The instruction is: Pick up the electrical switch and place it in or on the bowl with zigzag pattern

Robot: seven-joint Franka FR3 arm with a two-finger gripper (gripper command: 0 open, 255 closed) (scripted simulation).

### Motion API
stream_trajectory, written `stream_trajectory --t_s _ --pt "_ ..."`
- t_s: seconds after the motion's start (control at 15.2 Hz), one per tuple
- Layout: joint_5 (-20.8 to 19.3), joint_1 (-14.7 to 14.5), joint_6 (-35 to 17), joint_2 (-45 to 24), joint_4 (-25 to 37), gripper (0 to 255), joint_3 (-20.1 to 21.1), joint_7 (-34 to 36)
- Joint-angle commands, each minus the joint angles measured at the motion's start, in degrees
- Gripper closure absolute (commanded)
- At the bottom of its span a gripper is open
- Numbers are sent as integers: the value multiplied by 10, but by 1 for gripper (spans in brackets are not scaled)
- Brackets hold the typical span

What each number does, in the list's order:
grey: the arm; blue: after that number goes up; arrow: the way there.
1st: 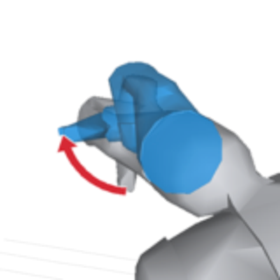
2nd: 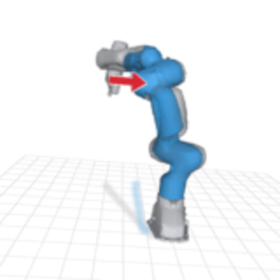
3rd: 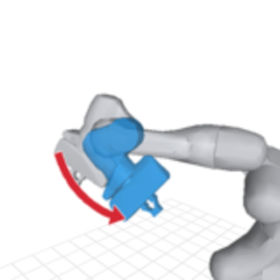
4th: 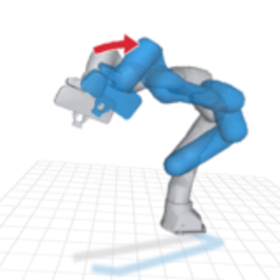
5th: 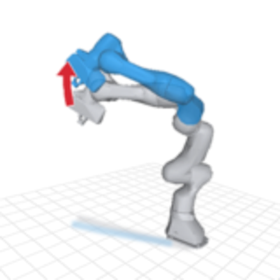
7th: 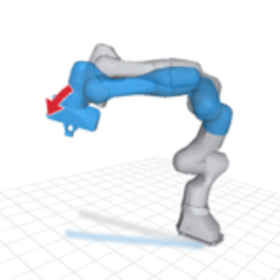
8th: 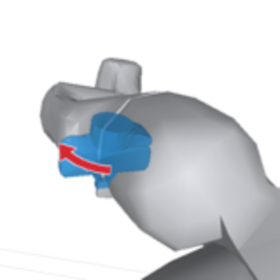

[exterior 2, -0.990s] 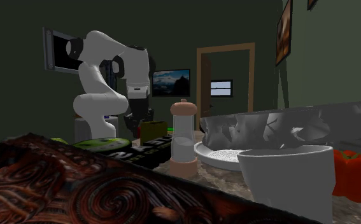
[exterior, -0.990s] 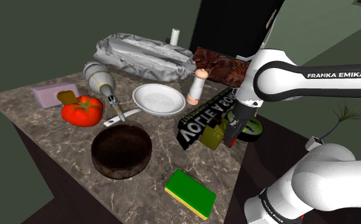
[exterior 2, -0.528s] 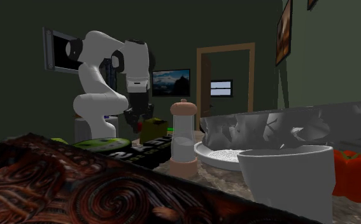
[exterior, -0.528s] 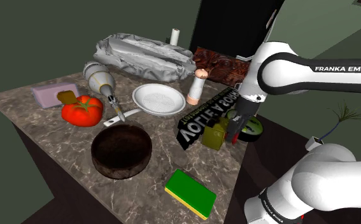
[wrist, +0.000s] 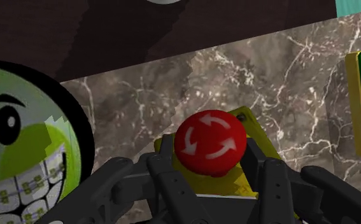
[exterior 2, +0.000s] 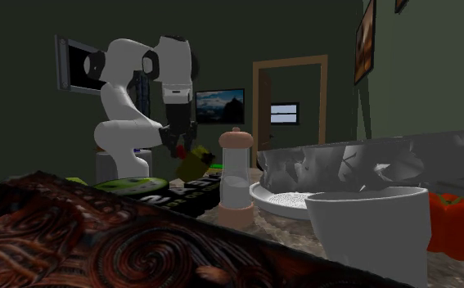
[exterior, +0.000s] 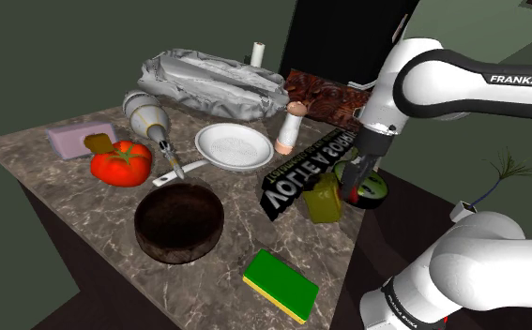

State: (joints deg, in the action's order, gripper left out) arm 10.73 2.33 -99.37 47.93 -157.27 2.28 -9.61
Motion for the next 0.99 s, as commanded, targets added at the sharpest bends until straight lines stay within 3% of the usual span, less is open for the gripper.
stream_trajectory --t_s 0.0,0.92 --pt "-1 0 17 3 14 255 -1 2" --pt "-8 1 124 4 122 255 -8 18"
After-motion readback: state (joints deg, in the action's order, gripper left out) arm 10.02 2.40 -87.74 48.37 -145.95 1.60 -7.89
